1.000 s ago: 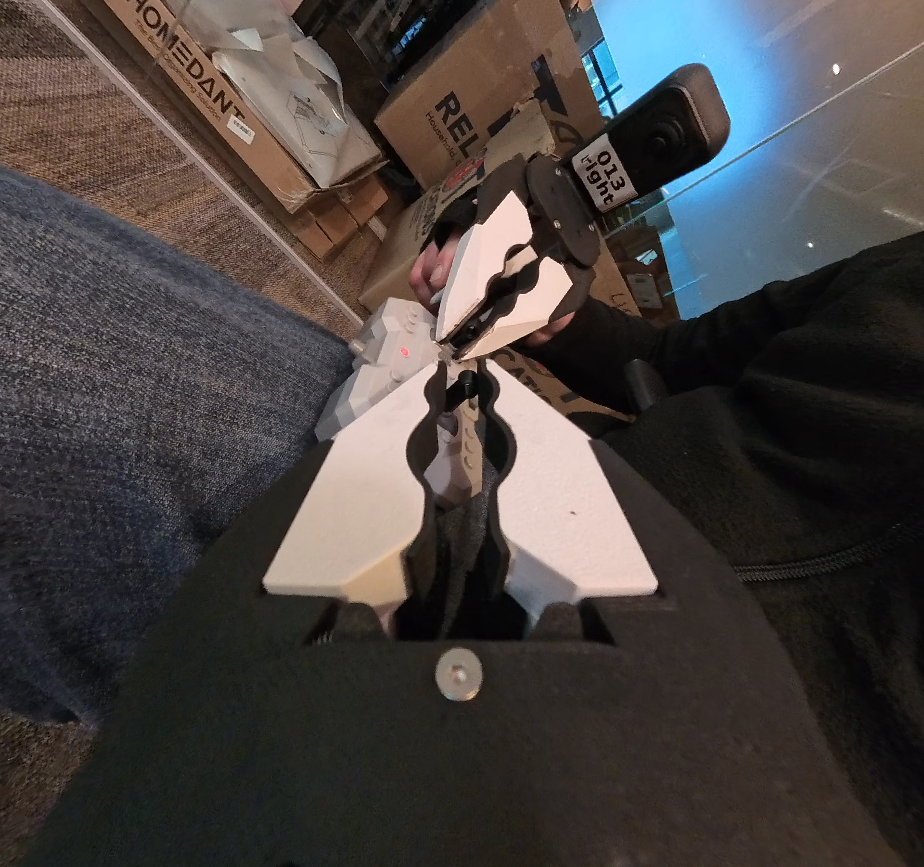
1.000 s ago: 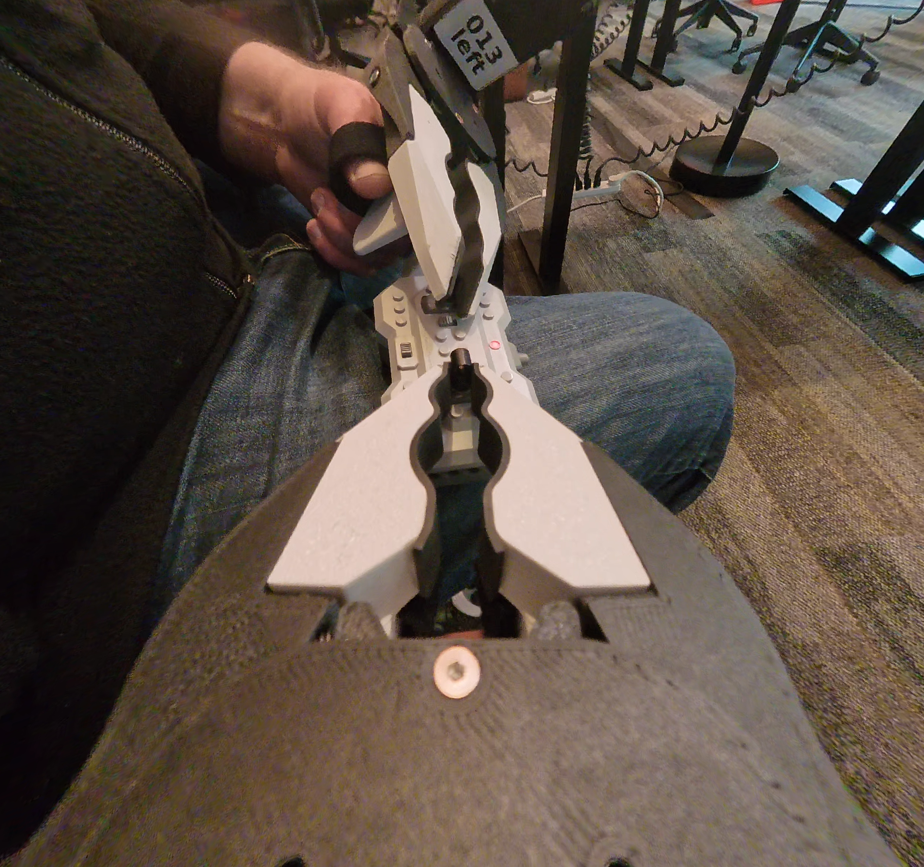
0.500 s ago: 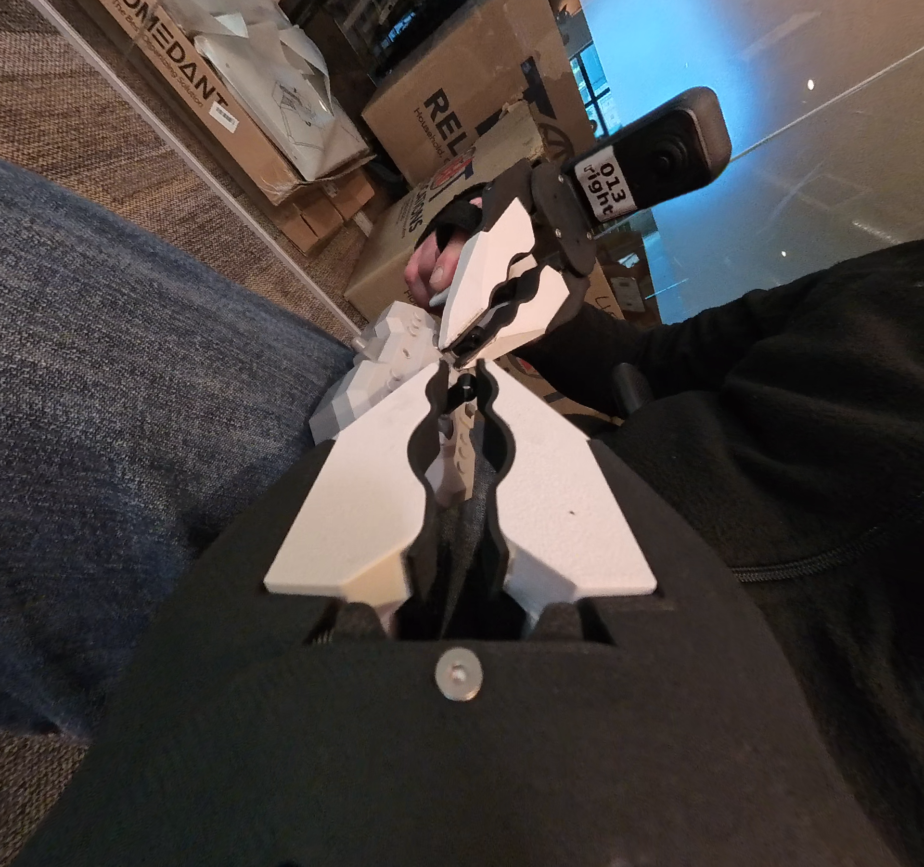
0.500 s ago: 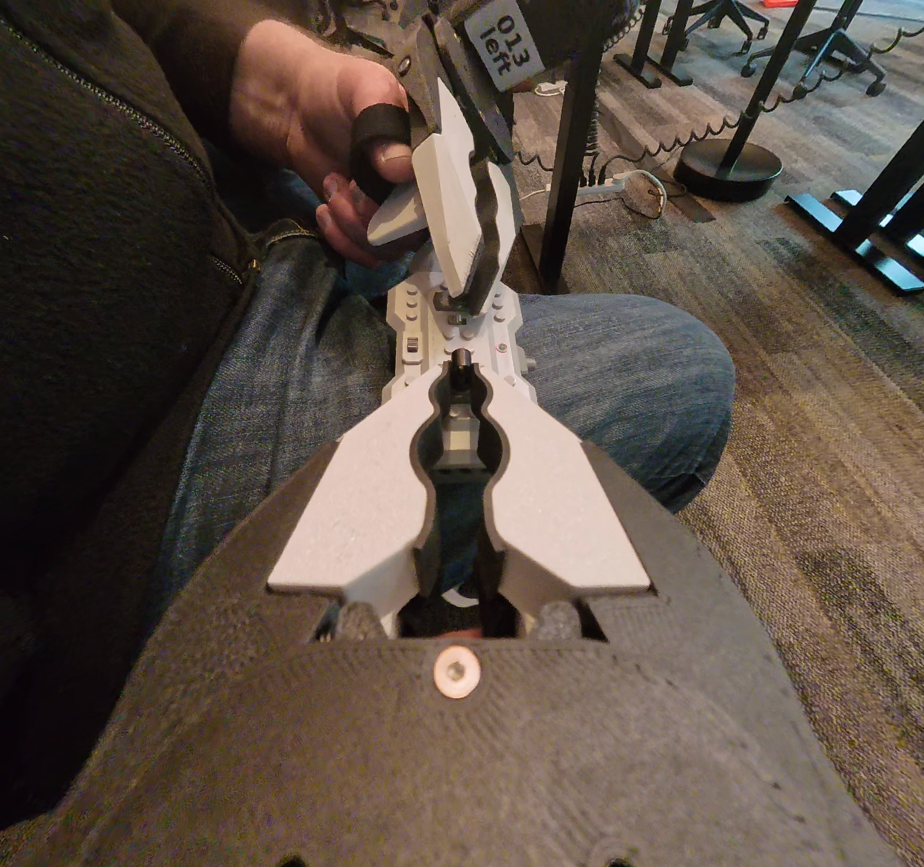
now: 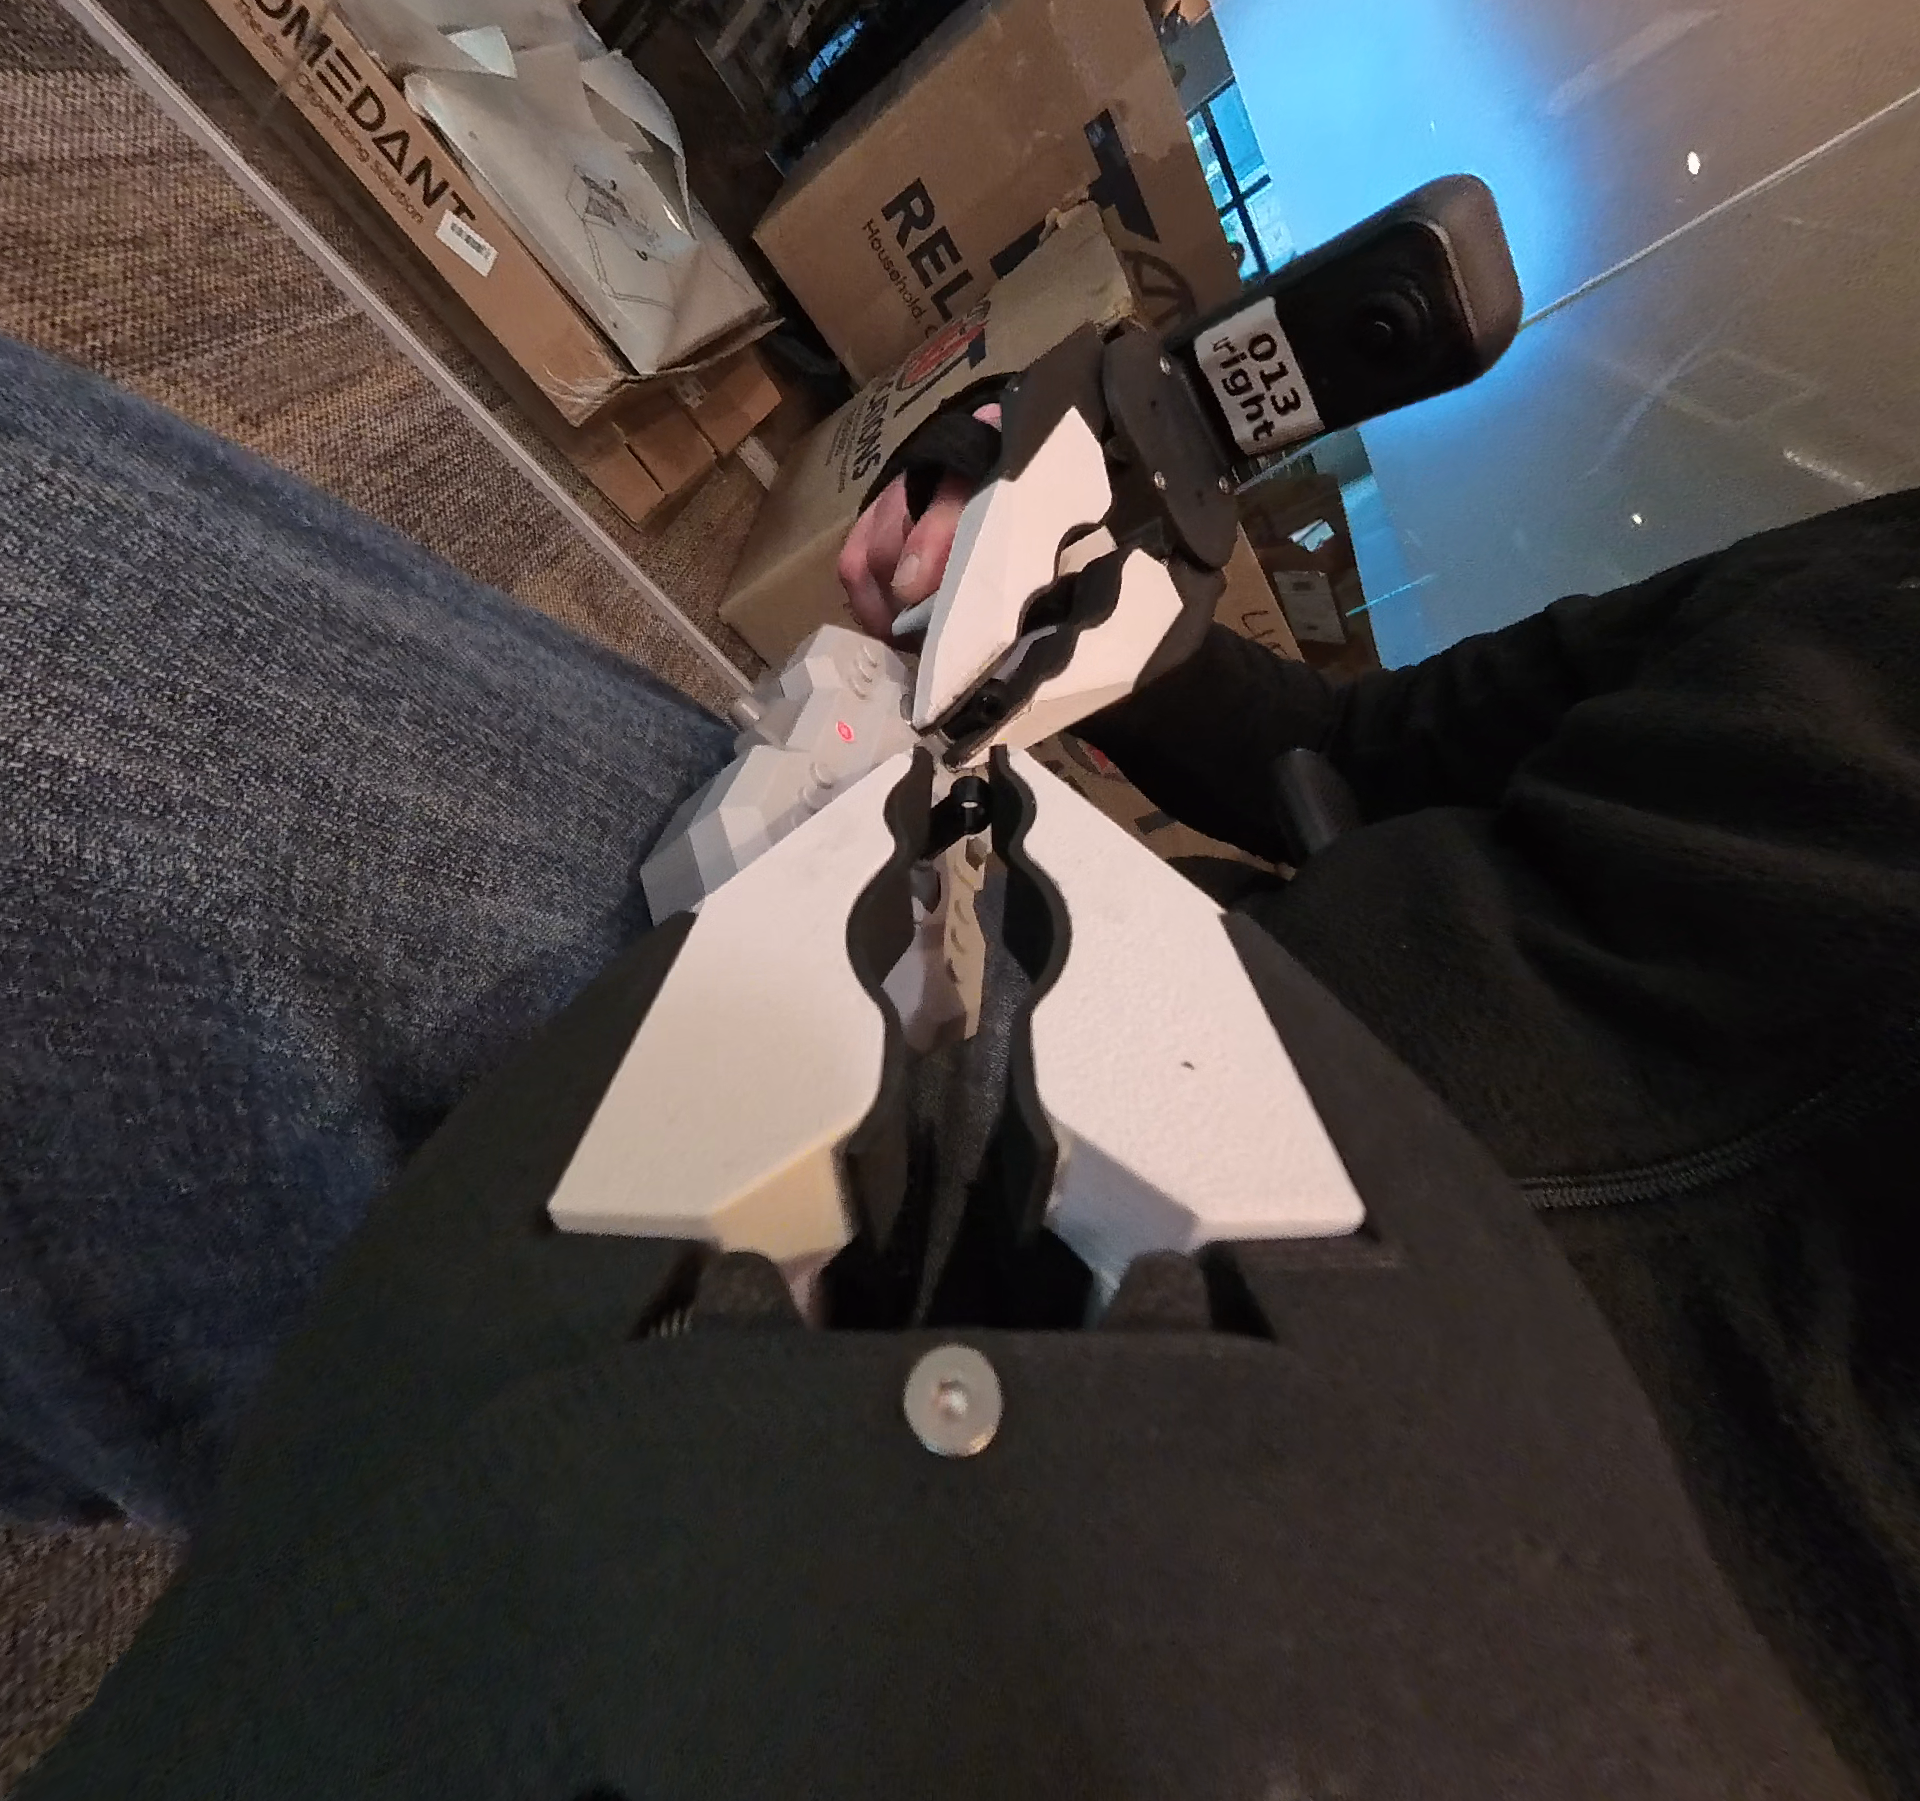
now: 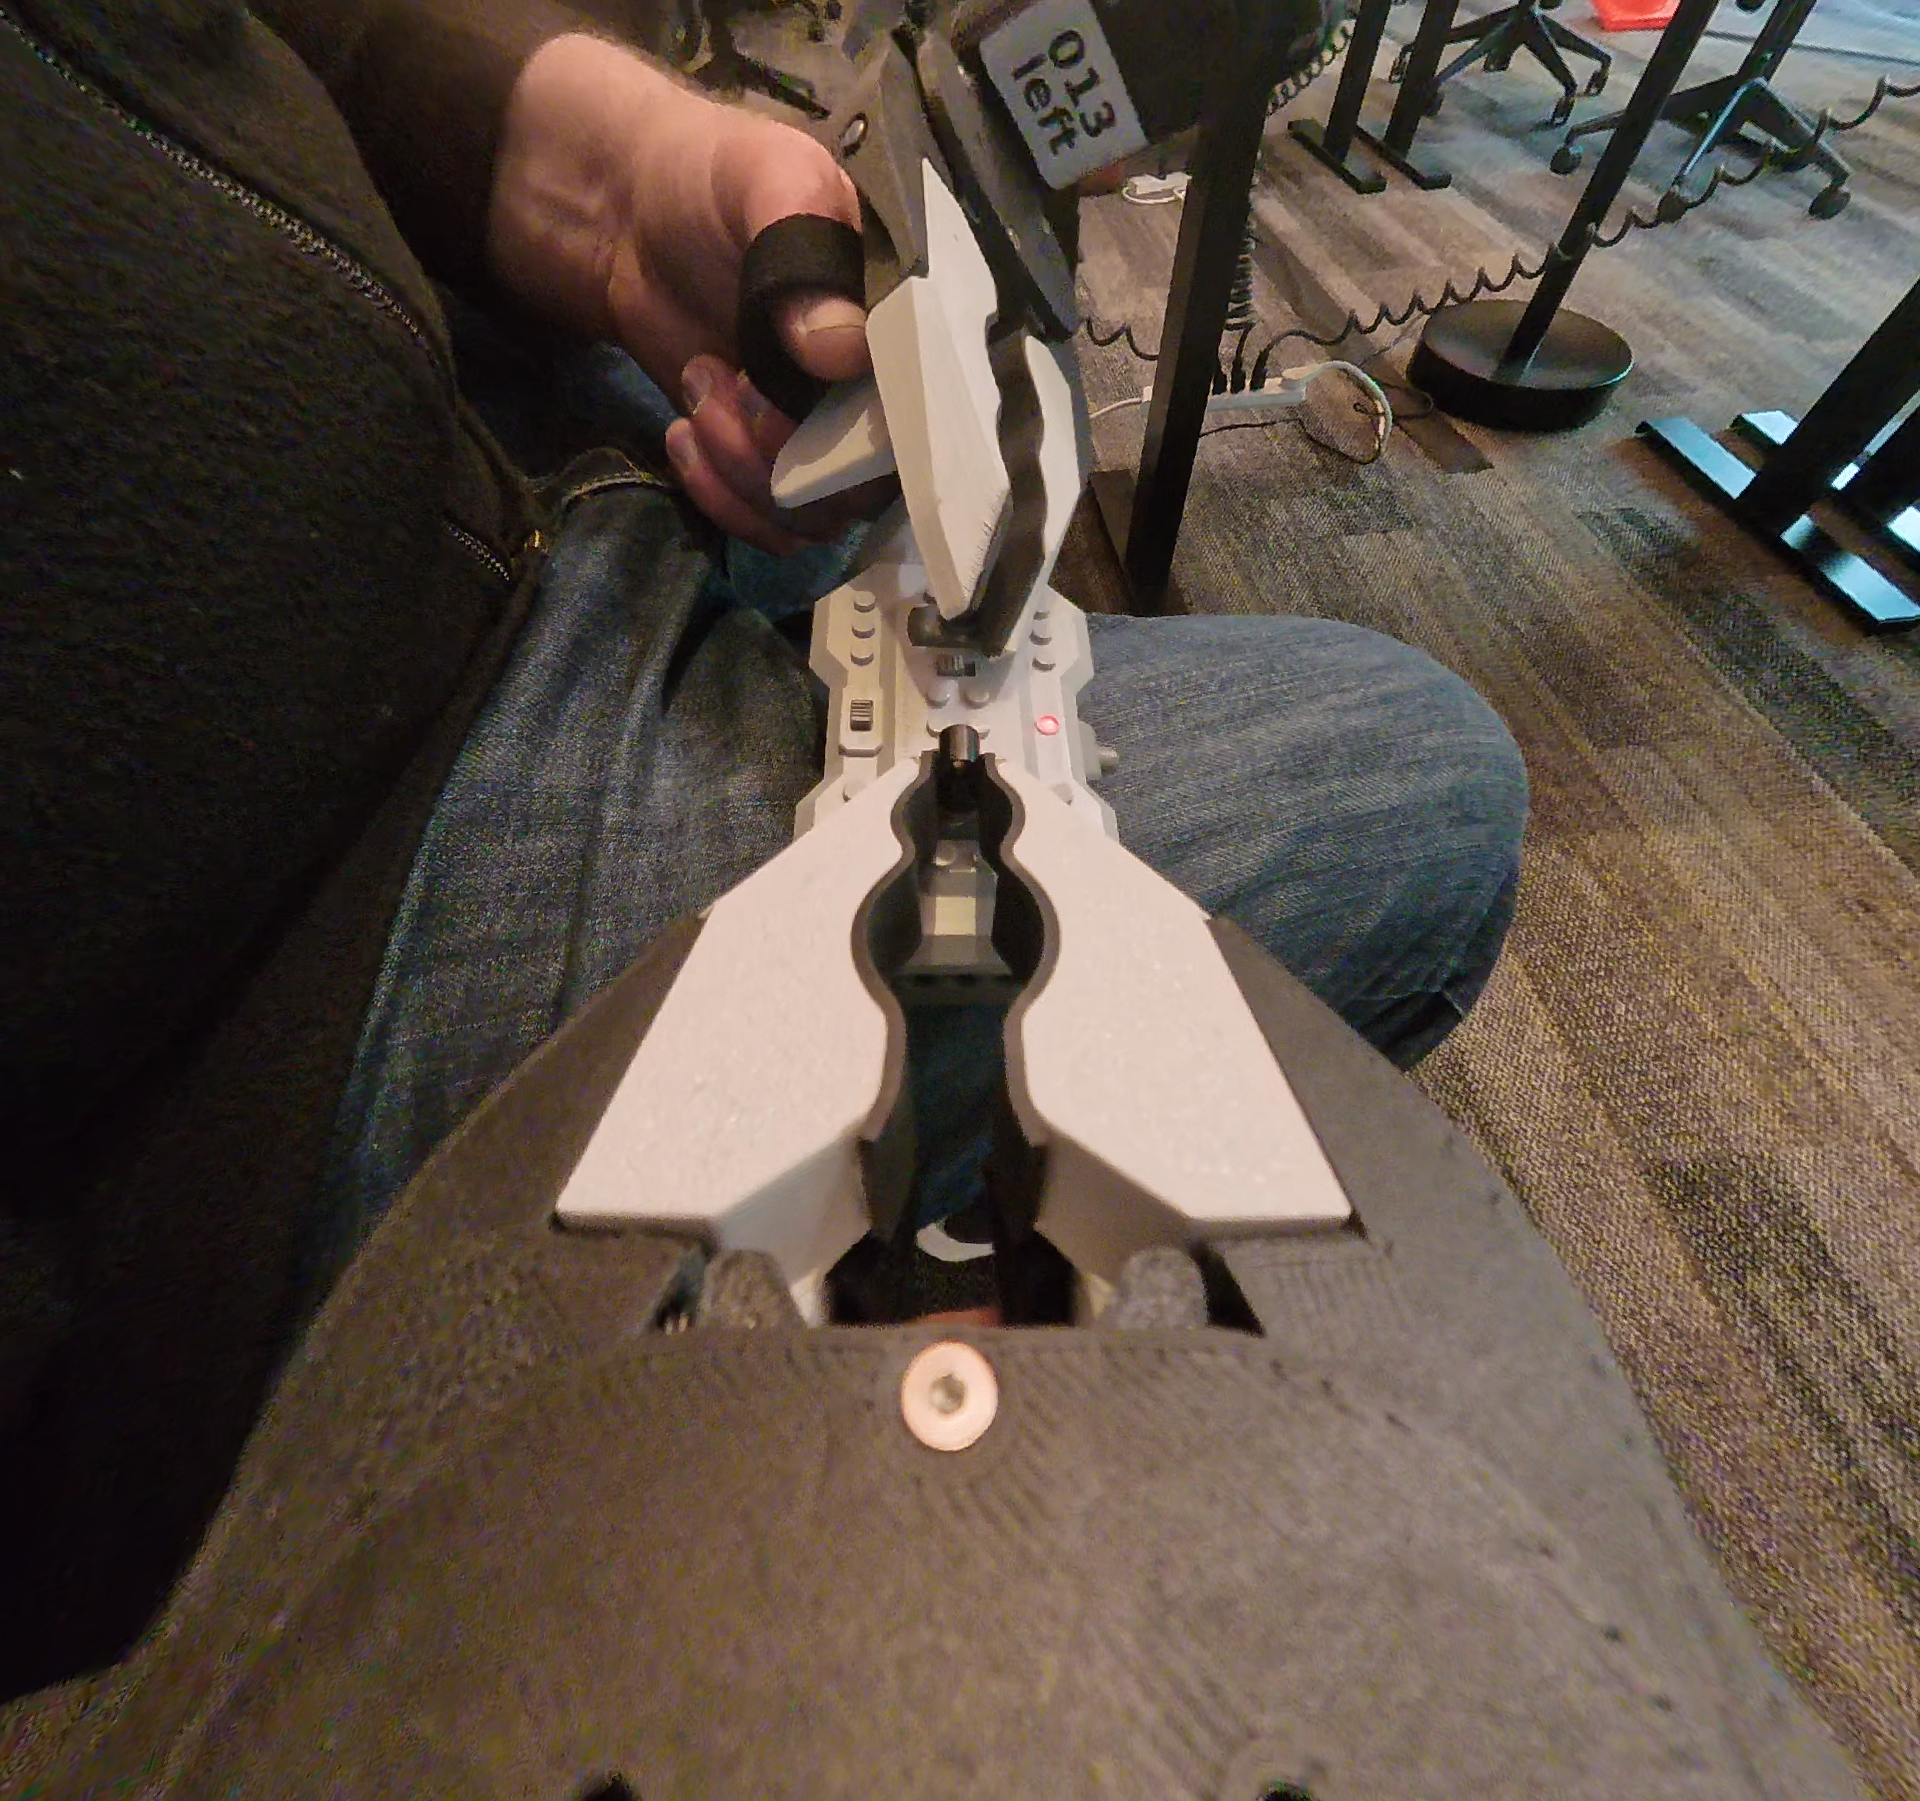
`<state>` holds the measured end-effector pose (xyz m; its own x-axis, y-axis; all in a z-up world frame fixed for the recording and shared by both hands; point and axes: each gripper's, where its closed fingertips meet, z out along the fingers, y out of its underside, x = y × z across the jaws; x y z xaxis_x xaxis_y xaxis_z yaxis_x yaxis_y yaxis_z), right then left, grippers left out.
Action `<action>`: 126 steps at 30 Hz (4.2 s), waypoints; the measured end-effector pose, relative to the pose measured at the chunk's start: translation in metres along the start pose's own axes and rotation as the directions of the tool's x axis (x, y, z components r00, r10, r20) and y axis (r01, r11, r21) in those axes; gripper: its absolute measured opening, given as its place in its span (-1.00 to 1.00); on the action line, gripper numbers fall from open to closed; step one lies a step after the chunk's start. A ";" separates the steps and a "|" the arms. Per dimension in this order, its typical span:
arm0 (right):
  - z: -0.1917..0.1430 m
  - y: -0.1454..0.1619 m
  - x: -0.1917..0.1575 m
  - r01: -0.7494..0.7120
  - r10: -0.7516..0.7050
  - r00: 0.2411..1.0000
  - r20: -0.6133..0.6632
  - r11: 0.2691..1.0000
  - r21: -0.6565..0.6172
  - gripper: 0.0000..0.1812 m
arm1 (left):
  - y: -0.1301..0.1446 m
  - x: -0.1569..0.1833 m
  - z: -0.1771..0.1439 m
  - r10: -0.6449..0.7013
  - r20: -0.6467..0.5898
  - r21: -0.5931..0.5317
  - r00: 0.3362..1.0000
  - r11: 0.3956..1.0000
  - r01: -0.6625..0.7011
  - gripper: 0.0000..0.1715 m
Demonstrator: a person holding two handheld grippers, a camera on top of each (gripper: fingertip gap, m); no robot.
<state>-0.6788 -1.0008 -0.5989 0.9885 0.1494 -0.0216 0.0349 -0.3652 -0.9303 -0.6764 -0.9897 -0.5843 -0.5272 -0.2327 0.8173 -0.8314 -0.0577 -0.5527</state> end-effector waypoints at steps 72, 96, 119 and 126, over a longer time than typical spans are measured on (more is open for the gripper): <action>0.009 -0.004 0.012 -0.390 0.385 0.910 0.155 0.921 0.004 -0.93 | -0.008 -0.005 -0.012 -0.084 0.063 0.121 0.994 0.990 0.076 -0.89; 0.080 -0.027 0.009 -0.428 0.435 0.846 0.310 0.899 -0.093 -0.93 | 0.003 -0.015 -0.085 -0.188 0.138 0.288 0.973 0.947 0.142 -0.91; 0.103 -0.036 0.001 -0.346 0.354 0.863 0.360 0.934 -0.089 -0.93 | 0.013 -0.017 -0.104 0.016 0.312 0.229 0.950 0.969 -0.092 -0.87; 0.106 -0.037 0.004 -0.441 0.460 0.802 0.381 0.886 -0.143 -0.93 | 0.011 -0.023 -0.108 -0.192 0.181 0.298 0.965 0.945 0.132 -0.88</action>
<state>-0.6920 -0.8892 -0.6040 0.7525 0.3020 -0.5852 -0.3840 -0.5206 -0.7625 -0.6919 -0.8799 -0.5917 -0.3171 -0.3893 0.8648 -0.8034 -0.3742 -0.4631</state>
